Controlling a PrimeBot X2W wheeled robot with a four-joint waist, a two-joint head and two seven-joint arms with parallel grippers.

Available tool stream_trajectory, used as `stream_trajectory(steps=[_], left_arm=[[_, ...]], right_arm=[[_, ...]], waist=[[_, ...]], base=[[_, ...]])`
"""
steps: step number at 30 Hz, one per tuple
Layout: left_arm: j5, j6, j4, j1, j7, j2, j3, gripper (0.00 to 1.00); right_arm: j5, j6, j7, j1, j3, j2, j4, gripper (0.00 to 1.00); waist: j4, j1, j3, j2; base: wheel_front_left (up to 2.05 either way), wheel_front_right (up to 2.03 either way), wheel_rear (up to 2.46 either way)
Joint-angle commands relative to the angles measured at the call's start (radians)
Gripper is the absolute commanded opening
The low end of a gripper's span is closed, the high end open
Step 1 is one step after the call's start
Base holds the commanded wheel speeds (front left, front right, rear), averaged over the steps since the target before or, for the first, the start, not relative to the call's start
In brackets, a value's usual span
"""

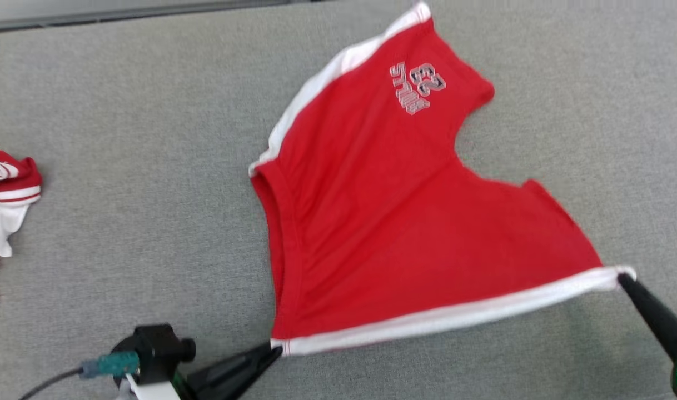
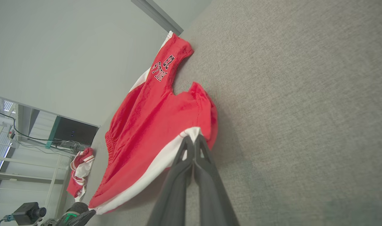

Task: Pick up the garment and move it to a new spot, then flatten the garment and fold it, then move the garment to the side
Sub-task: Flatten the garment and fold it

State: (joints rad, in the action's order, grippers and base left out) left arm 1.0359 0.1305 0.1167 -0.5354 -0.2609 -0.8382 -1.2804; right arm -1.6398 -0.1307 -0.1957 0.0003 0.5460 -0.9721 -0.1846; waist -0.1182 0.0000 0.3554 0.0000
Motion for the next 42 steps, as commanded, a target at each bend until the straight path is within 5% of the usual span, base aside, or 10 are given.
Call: stream_trajectory(steps=[1, 10, 22, 31, 37, 42], left_arm=[[-0.005, 0.0, 0.007, 0.042, 0.006, -0.01, -0.001, 0.0], [0.096, 0.0, 0.107, 0.08, 0.021, -0.023, 0.0, 0.0], [0.575, 0.0, 0.159, -0.2, 0.153, 0.056, 0.076, 0.0], [0.852, 0.0, 0.081, -0.259, 0.344, 0.066, 0.304, 0.0], [0.883, 0.0, 0.013, -0.271, 0.457, 0.116, 0.445, 0.0], [0.886, -0.001, -0.055, -0.246, 0.525, 0.157, 0.537, 0.0]], right_arm=[[-0.011, 0.0, -0.017, 0.058, -0.001, -0.029, -0.031, 0.0], [-0.039, 0.0, -0.059, 0.238, -0.061, -0.162, -0.178, 0.0], [-0.263, 0.0, 0.052, 0.072, -0.216, -0.307, -0.213, 0.0], [-0.378, 0.0, 0.223, -0.279, -0.204, -0.291, -0.096, 0.0], [-0.374, 0.0, 0.316, -0.558, -0.106, -0.26, 0.035, 0.0], [-0.311, 0.0, 0.396, -0.823, 0.04, -0.168, 0.185, 0.0]], waist=[[0.016, 0.0, -0.052, 0.0], [0.067, 0.0, -0.087, 0.0], [0.132, 0.0, 0.064, 0.0], [0.153, 0.0, 0.216, 0.0], [0.178, 0.0, 0.294, 0.0], [0.191, 0.0, 0.331, 0.0]], base=[[0.0, 0.0, 0.0], [0.0, 0.0, 0.0], [0.0, 0.0, 0.0], [0.0, 0.0, 0.0], [0.0, 0.0, 0.0], [0.0, 0.0, 0.0]])
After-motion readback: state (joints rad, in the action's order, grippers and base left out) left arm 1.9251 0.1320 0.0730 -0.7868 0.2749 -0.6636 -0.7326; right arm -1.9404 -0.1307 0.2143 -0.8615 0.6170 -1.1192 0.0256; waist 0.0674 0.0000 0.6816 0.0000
